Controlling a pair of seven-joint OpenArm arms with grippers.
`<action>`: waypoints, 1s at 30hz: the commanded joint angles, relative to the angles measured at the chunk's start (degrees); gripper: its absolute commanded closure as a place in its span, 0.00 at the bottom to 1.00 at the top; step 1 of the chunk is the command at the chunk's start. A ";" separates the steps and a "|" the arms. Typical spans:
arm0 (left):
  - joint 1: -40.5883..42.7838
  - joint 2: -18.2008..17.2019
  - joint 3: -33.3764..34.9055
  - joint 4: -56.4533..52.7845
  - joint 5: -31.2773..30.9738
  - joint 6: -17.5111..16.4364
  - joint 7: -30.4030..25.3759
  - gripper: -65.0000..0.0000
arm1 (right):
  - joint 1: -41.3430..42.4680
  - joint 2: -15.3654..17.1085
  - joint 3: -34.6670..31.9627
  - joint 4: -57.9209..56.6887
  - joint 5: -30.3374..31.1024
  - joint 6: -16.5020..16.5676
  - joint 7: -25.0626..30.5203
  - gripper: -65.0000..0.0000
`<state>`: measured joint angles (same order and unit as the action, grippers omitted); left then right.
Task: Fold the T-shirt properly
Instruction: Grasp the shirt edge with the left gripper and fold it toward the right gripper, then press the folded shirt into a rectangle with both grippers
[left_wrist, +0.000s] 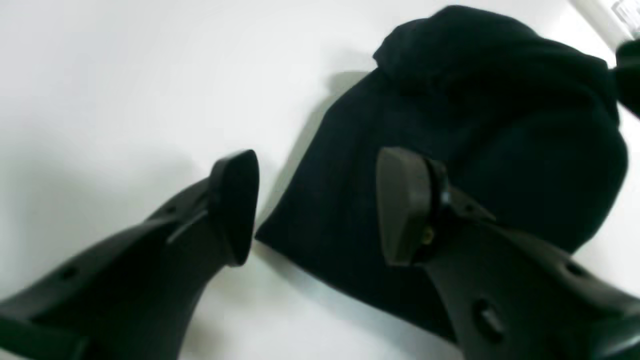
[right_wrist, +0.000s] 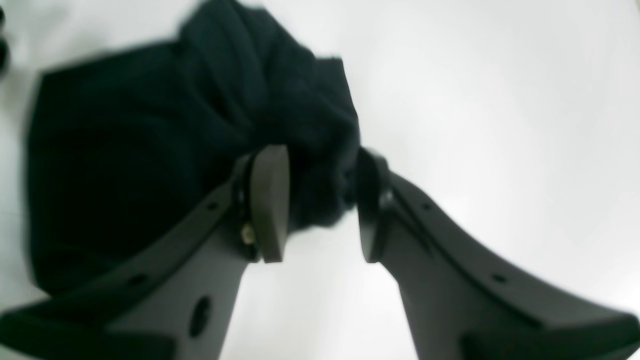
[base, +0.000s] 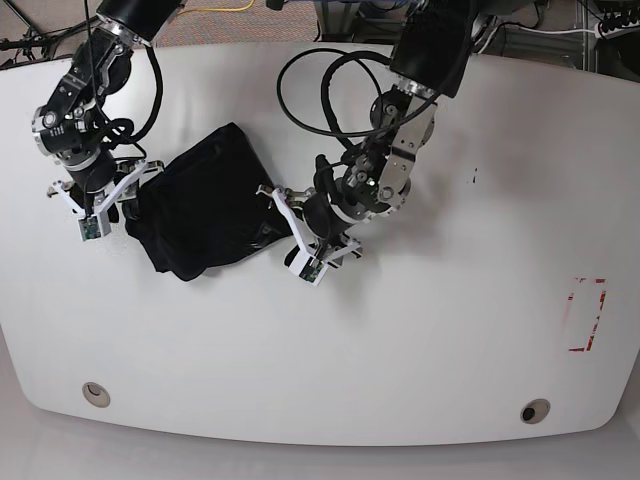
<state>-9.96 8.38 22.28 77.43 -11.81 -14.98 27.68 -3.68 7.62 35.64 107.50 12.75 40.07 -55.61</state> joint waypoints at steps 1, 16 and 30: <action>-1.87 0.62 1.32 -0.11 -0.54 0.08 -1.09 0.45 | 0.65 0.87 0.10 -3.20 0.74 -0.07 3.09 0.70; 1.03 0.62 9.50 -2.40 -0.45 0.17 -3.99 0.45 | 4.96 2.45 -4.56 -22.71 0.21 -0.07 11.09 0.71; 13.96 -2.10 4.93 16.68 -0.54 0.17 3.48 0.45 | 6.01 0.16 -24.25 -22.98 0.21 -0.07 12.23 0.71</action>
<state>3.22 6.42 27.79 89.91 -11.14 -13.96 31.66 1.21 7.90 13.39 83.64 12.51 39.20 -43.05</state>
